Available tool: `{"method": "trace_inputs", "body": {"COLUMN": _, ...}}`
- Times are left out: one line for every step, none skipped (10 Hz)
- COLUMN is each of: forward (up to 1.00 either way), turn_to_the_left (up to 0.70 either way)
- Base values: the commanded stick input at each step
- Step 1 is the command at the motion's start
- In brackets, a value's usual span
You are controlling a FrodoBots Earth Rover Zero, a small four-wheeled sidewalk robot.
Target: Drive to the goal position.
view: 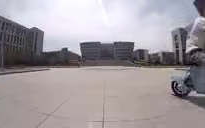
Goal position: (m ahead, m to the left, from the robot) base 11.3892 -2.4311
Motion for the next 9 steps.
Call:
{"method": "trace_inputs", "body": {"forward": 1.0, "turn_to_the_left": 0.0}}
{"method": "trace_inputs", "body": {"forward": 1.0, "turn_to_the_left": 0.0}}
{"method": "trace_inputs", "body": {"forward": 1.0, "turn_to_the_left": 0.0}}
{"method": "trace_inputs", "body": {"forward": 1.0, "turn_to_the_left": 0.0}}
{"method": "trace_inputs", "body": {"forward": 1.0, "turn_to_the_left": 0.0}}
{"method": "trace_inputs", "body": {"forward": 1.0, "turn_to_the_left": 0.0}}
{"method": "trace_inputs", "body": {"forward": 1.0, "turn_to_the_left": 0.0}}
{"method": "trace_inputs", "body": {"forward": 1.0, "turn_to_the_left": 0.0}}
{"method": "trace_inputs", "body": {"forward": 1.0, "turn_to_the_left": 0.0}}
